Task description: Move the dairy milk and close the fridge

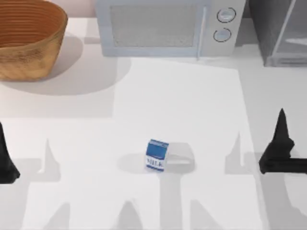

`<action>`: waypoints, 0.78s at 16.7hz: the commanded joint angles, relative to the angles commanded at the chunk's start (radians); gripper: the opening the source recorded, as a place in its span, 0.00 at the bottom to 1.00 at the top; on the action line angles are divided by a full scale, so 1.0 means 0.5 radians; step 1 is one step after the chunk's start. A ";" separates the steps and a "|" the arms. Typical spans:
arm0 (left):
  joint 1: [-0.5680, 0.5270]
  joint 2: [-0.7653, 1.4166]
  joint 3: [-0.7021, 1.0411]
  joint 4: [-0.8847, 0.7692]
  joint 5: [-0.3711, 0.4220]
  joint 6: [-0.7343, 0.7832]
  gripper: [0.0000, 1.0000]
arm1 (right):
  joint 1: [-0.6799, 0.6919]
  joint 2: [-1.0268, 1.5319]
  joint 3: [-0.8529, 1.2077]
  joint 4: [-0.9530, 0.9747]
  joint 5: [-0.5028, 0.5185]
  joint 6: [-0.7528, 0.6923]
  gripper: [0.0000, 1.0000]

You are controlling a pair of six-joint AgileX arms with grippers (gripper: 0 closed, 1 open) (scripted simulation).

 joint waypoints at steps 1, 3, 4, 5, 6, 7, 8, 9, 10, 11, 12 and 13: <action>0.000 0.000 0.000 0.000 0.000 0.000 1.00 | 0.030 0.107 0.073 0.063 0.054 -0.014 1.00; 0.000 0.000 0.000 0.000 0.000 0.000 1.00 | 0.101 0.383 0.250 0.211 0.179 -0.049 1.00; 0.000 0.000 0.000 0.000 0.000 0.000 1.00 | 0.141 0.550 0.350 0.295 0.248 -0.069 1.00; 0.000 0.000 0.000 0.000 0.000 0.000 1.00 | 0.183 0.732 0.457 0.383 0.321 -0.091 1.00; 0.000 0.000 0.000 0.000 0.000 0.000 1.00 | 0.226 0.927 0.570 0.474 0.396 -0.113 1.00; 0.000 0.000 0.000 0.000 0.000 0.000 1.00 | 0.269 1.131 0.687 0.569 0.473 -0.137 1.00; 0.000 0.000 0.000 0.000 0.000 0.000 1.00 | 0.313 1.342 0.807 0.665 0.551 -0.161 1.00; 0.000 0.000 0.000 0.000 0.000 0.000 1.00 | 0.355 1.555 0.930 0.762 0.629 -0.184 1.00; 0.000 0.000 0.000 0.000 0.000 0.000 1.00 | 0.396 1.769 1.053 0.859 0.706 -0.208 1.00; 0.000 0.000 0.000 0.000 0.000 0.000 1.00 | 0.436 1.980 1.176 0.955 0.781 -0.230 1.00; 0.000 0.000 0.000 0.000 0.000 0.000 1.00 | 0.473 2.185 1.296 1.048 0.855 -0.253 1.00; 0.000 0.000 0.000 0.000 0.000 0.000 1.00 | 0.507 2.381 1.413 1.138 0.925 -0.274 1.00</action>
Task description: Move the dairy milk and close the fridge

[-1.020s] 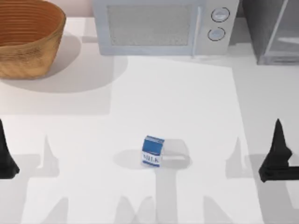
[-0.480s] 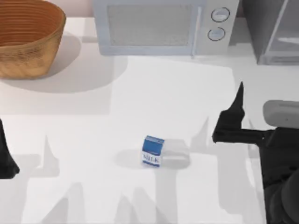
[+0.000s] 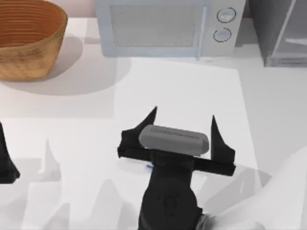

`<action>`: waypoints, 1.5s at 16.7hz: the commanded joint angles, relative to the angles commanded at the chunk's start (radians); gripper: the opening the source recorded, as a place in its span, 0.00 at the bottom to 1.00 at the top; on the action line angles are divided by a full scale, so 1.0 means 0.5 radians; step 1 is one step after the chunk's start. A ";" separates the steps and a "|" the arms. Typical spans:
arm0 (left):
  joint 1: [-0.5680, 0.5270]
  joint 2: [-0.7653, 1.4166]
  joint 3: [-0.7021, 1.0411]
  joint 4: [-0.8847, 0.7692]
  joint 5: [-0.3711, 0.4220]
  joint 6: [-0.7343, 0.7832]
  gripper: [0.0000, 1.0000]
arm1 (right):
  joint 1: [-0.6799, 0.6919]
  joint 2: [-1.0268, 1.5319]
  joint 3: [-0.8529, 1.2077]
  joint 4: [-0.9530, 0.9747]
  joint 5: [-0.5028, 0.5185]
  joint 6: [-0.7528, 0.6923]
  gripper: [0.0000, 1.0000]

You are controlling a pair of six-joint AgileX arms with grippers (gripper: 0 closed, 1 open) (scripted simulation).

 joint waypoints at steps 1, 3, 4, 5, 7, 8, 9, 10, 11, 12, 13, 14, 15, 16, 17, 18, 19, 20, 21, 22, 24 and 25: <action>0.000 0.000 0.000 0.000 0.000 0.000 1.00 | 0.032 0.184 0.112 0.085 0.066 -0.020 1.00; 0.000 0.000 0.000 0.000 0.000 0.000 1.00 | 0.085 0.505 0.315 0.237 0.183 -0.056 1.00; 0.000 0.000 0.000 0.000 0.000 0.000 1.00 | 0.107 0.636 0.402 0.301 0.232 -0.071 1.00; 0.000 0.000 0.000 0.000 0.000 0.000 1.00 | 0.125 0.747 0.479 0.357 0.274 -0.085 1.00; 0.000 0.000 0.000 0.000 0.000 0.000 1.00 | 0.150 0.904 0.594 0.439 0.335 -0.105 1.00; 0.000 0.000 0.000 0.000 0.000 0.000 1.00 | 0.157 0.951 0.630 0.464 0.353 -0.112 1.00; 0.000 0.000 0.000 0.000 0.000 0.000 1.00 | 0.161 0.976 0.650 0.478 0.362 -0.115 1.00; 0.000 0.000 0.000 0.000 0.000 0.000 1.00 | 0.162 0.980 0.653 0.480 0.364 -0.116 1.00; 0.000 0.000 0.000 0.000 0.000 0.000 1.00 | 0.162 0.980 0.653 0.480 0.364 -0.116 1.00; 0.000 0.000 0.000 0.000 0.000 0.000 1.00 | 0.162 0.980 0.653 0.480 0.364 -0.116 1.00; 0.000 0.000 0.000 0.000 0.000 0.000 1.00 | 0.162 0.980 0.653 0.480 0.364 -0.116 1.00; 0.000 0.000 0.000 0.000 0.000 0.000 1.00 | 0.156 1.005 0.698 0.576 0.349 -0.113 1.00; 0.000 0.000 0.000 0.000 0.000 0.000 1.00 | 0.156 1.007 0.696 0.572 0.349 -0.113 1.00; 0.000 0.000 0.000 0.000 0.000 0.000 1.00 | 0.153 1.012 0.686 0.552 0.349 -0.112 1.00; 0.000 0.000 0.000 0.000 0.000 0.000 1.00 | 0.148 1.017 0.676 0.522 0.347 -0.104 1.00; 0.000 0.000 0.000 0.000 0.000 0.000 1.00 | 0.142 1.016 0.667 0.484 0.343 -0.084 1.00; 0.000 0.000 0.000 0.000 0.000 0.000 1.00 | 0.135 1.010 0.661 0.441 0.337 -0.055 1.00; 0.000 0.000 0.000 0.000 0.000 0.000 1.00 | 0.126 1.000 0.657 0.394 0.329 -0.019 1.00; 0.000 0.000 0.000 0.000 0.000 0.000 1.00 | 0.116 0.987 0.653 0.341 0.319 0.025 1.00; 0.000 0.000 0.000 0.000 0.000 0.000 1.00 | 0.105 0.973 0.650 0.285 0.307 0.073 1.00; 0.000 0.000 0.000 0.000 0.000 0.000 1.00 | 0.080 0.942 0.641 0.160 0.281 0.177 1.00; 0.000 0.000 0.000 0.000 0.000 0.000 1.00 | 0.066 0.926 0.636 0.095 0.267 0.232 1.00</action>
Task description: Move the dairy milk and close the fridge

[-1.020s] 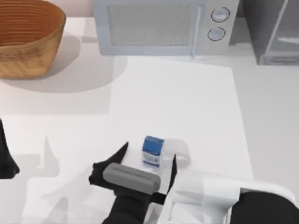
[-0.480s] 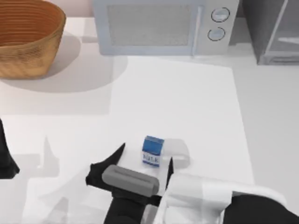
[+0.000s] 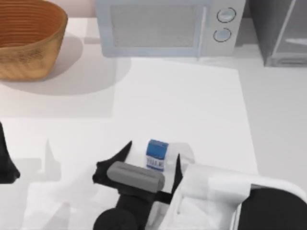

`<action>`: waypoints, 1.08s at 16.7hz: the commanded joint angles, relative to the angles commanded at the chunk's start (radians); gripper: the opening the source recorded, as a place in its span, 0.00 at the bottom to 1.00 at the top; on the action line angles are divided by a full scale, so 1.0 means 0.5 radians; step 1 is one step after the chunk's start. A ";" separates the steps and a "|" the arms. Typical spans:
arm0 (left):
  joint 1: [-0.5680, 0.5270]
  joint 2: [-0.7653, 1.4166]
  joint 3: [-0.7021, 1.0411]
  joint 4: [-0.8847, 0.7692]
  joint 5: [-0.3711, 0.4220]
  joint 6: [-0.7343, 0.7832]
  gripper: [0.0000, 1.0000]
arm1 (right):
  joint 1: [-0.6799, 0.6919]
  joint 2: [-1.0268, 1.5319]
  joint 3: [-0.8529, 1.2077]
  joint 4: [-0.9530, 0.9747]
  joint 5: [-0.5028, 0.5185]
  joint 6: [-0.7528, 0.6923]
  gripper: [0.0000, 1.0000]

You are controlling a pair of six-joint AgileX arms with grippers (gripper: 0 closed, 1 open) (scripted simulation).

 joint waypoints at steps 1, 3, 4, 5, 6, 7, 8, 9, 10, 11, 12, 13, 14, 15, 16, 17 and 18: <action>0.000 0.000 0.000 0.000 0.000 0.000 1.00 | -0.014 -0.016 -0.005 -0.066 -0.014 0.055 1.00; 0.000 0.000 0.000 0.000 0.000 0.000 1.00 | -0.041 -0.048 -0.015 -0.194 -0.042 0.161 1.00; 0.000 0.000 0.000 0.000 0.000 0.000 1.00 | -0.053 -0.063 -0.020 -0.254 -0.055 0.211 1.00; 0.000 0.000 0.000 0.000 0.000 0.000 1.00 | -0.065 -0.077 -0.024 -0.310 -0.067 0.257 1.00; 0.000 0.000 0.000 0.000 0.000 0.000 1.00 | -0.074 -0.090 -0.028 -0.360 -0.077 0.299 1.00; 0.000 0.000 0.000 0.000 0.000 0.000 1.00 | -0.083 -0.101 -0.032 -0.405 -0.086 0.335 1.00; 0.000 0.000 0.000 0.000 0.000 0.000 1.00 | -0.090 -0.111 -0.035 -0.441 -0.093 0.365 1.00; 0.000 0.000 0.000 0.000 0.000 0.000 1.00 | -0.094 -0.118 -0.037 -0.469 -0.098 0.388 1.00; 0.000 0.000 0.000 0.000 0.000 0.000 1.00 | -0.098 -0.123 -0.038 -0.487 -0.101 0.403 1.00; 0.000 0.000 0.000 0.000 0.000 0.000 1.00 | -0.099 -0.125 -0.039 -0.494 -0.102 0.409 1.00; 0.000 0.000 0.000 0.000 0.000 0.000 1.00 | -0.099 -0.125 -0.039 -0.494 -0.102 0.409 1.00; 0.000 0.000 0.000 0.000 0.000 0.000 1.00 | -0.099 -0.125 -0.039 -0.494 -0.102 0.409 1.00; 0.000 0.000 0.000 0.000 0.000 0.000 1.00 | -0.099 -0.125 -0.039 -0.494 -0.102 0.409 1.00; 0.000 0.000 0.000 0.000 0.000 0.000 1.00 | -0.099 -0.125 -0.039 -0.494 -0.102 0.409 1.00; 0.000 0.000 0.000 0.000 0.000 0.000 1.00 | -0.099 -0.125 -0.039 -0.494 -0.102 0.409 0.92; 0.000 0.000 0.000 0.000 0.000 0.000 1.00 | -0.099 -0.125 -0.039 -0.494 -0.102 0.409 0.85; 0.000 0.000 0.000 0.000 0.000 0.000 1.00 | -0.099 -0.125 -0.039 -0.494 -0.102 0.409 0.77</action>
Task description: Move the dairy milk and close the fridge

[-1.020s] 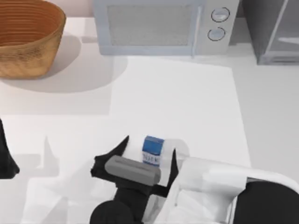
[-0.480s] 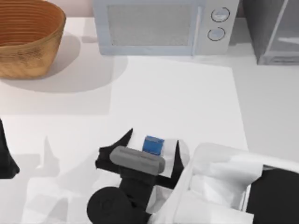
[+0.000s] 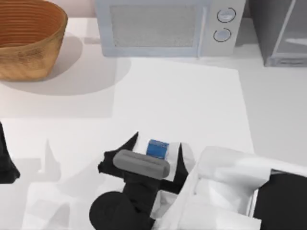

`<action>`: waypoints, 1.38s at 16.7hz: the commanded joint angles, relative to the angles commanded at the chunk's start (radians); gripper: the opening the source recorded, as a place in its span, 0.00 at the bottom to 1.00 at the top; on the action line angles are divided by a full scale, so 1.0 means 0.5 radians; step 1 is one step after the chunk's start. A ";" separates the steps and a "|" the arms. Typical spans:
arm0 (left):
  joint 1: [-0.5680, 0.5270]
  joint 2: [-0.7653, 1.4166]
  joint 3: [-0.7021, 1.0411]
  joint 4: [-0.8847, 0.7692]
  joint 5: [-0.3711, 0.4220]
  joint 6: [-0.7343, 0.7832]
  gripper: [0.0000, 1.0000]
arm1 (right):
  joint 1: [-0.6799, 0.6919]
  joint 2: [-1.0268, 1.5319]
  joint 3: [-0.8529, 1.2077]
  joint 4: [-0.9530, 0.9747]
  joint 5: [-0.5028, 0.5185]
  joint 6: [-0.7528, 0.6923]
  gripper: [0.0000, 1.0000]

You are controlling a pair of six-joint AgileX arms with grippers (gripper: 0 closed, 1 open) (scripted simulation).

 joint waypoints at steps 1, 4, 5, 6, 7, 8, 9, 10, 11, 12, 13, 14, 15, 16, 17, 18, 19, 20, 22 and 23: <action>0.000 0.000 0.000 0.000 0.000 0.000 1.00 | 0.000 0.000 0.000 0.000 0.000 0.000 0.70; 0.000 0.000 0.000 0.000 0.000 0.000 1.00 | 0.000 0.000 0.000 0.000 0.000 0.000 0.47; 0.000 0.000 0.000 0.000 0.000 0.000 1.00 | 0.000 0.000 0.000 0.000 0.000 0.000 0.40; 0.000 0.000 0.000 0.000 0.000 0.000 1.00 | 0.000 0.000 0.000 0.000 0.000 0.000 0.32; 0.000 0.000 0.000 0.000 0.000 0.000 1.00 | 0.000 0.000 0.000 0.000 0.000 0.000 0.25; 0.000 0.000 0.000 0.000 0.000 0.000 1.00 | 0.000 0.000 0.000 0.000 0.000 0.000 0.17; 0.000 0.000 0.000 0.000 0.000 0.000 1.00 | 0.000 0.000 0.000 0.000 0.000 0.000 0.10; 0.000 0.000 0.000 0.000 0.000 0.000 1.00 | 0.000 0.000 0.000 0.000 0.000 0.000 0.02; 0.000 0.000 0.000 0.000 0.000 0.000 1.00 | 0.000 0.000 0.000 0.000 0.000 0.000 0.00; 0.000 0.000 0.000 0.000 0.000 0.000 1.00 | 0.000 0.000 0.000 0.000 0.000 0.000 0.00; 0.000 0.000 0.000 0.000 0.000 0.000 1.00 | 0.000 0.000 0.000 0.000 0.000 0.000 0.00; 0.000 0.000 0.000 0.000 0.000 0.000 1.00 | 0.000 0.000 0.000 0.000 0.000 0.000 0.00; 0.000 0.000 0.000 0.000 0.000 0.000 1.00 | 0.000 0.000 0.000 0.000 0.000 0.000 0.00; 0.000 0.000 0.000 0.000 0.000 0.000 1.00 | 0.000 0.000 0.000 0.000 0.000 0.000 0.00; 0.000 0.000 0.000 0.000 0.000 0.000 1.00 | 0.000 0.000 0.000 0.000 0.000 0.000 0.00; 0.000 0.000 0.000 0.000 0.000 0.000 1.00 | 0.000 0.000 0.000 0.000 0.000 0.000 0.00; 0.000 0.000 0.000 0.000 0.000 0.000 1.00 | 0.008 -0.003 -0.002 -0.005 0.000 0.001 0.00; 0.000 0.000 0.000 0.000 0.000 0.000 1.00 | 0.007 -0.003 -0.005 -0.011 -0.001 -0.001 0.00; 0.000 0.000 0.000 0.000 0.000 0.000 1.00 | 0.006 -0.025 -0.018 -0.044 -0.012 0.000 0.00; 0.000 0.000 0.000 0.000 0.000 0.000 1.00 | 0.006 -0.047 -0.021 -0.066 -0.017 0.006 0.00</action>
